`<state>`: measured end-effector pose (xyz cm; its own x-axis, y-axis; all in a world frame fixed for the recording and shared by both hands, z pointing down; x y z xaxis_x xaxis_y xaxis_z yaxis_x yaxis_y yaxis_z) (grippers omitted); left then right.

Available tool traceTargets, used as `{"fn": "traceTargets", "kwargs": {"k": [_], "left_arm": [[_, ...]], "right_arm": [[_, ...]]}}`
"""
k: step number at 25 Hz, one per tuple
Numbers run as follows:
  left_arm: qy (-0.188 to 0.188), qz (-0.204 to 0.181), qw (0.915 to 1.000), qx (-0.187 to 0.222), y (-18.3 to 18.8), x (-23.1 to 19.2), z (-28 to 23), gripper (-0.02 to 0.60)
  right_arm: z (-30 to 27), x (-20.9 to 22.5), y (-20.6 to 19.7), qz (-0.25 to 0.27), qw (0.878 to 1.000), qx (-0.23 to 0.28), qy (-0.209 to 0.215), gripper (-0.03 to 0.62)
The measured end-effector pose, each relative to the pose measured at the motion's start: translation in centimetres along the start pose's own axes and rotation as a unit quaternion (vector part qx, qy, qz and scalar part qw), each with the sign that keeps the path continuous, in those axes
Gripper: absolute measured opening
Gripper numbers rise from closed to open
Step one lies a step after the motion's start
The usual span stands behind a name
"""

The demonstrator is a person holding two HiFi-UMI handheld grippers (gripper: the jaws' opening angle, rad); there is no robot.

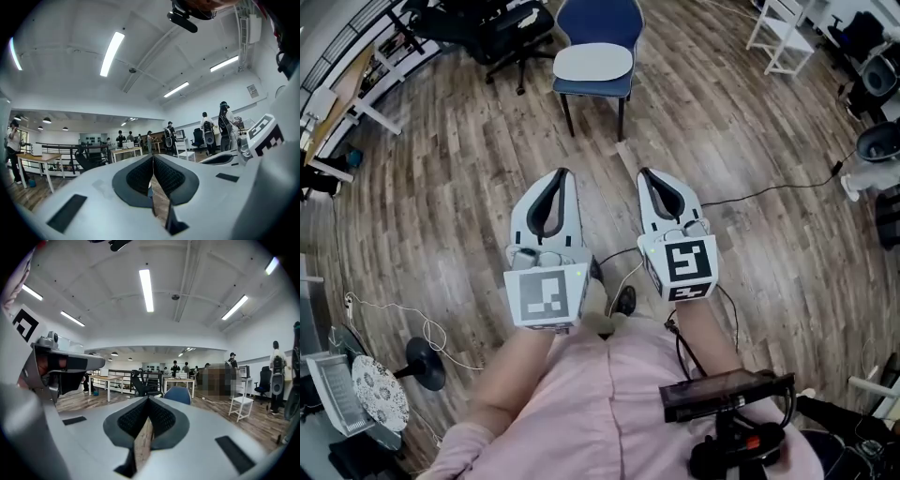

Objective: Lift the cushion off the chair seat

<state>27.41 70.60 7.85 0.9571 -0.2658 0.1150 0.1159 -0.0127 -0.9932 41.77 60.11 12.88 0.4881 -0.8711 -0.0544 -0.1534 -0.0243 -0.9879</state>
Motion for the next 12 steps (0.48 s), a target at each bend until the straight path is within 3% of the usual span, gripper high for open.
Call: {"fn": "traceTargets", "kwargs": {"k": [7,8,10,12], "left_arm": [[0.01,0.011,0.9997,-0.019,-2.0,-2.3,-3.7,0.014],[0.012,0.012,0.9996,-0.024,-2.4,-3.0,-4.5,0.014],[0.016,0.015,0.9993,-0.031,-3.2,-4.5,-6.6,0.014],[0.02,0.021,0.999,-0.034,-3.9,-6.4,-9.2,0.014]], "right_arm": [[-4.6,1.2,-0.5,0.006,1.0,-0.012,0.008,0.002],[-5.6,1.4,-0.6,0.004,1.0,-0.013,0.008,0.017],[-8.2,2.1,-0.6,-0.002,1.0,-0.014,0.007,0.154],[-11.3,2.9,-0.6,-0.001,1.0,-0.015,-0.002,0.167]]}}
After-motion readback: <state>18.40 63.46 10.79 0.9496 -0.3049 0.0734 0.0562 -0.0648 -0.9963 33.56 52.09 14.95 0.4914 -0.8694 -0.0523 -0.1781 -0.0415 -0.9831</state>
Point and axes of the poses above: the fingertips, and each gripper's own axes: z backward along the fingers, x to its right, y out of its top, the point moved 9 cm from there along z, backward along the fingers, and after that the axes turned 6 degrees about y, right-handed, at the moved point
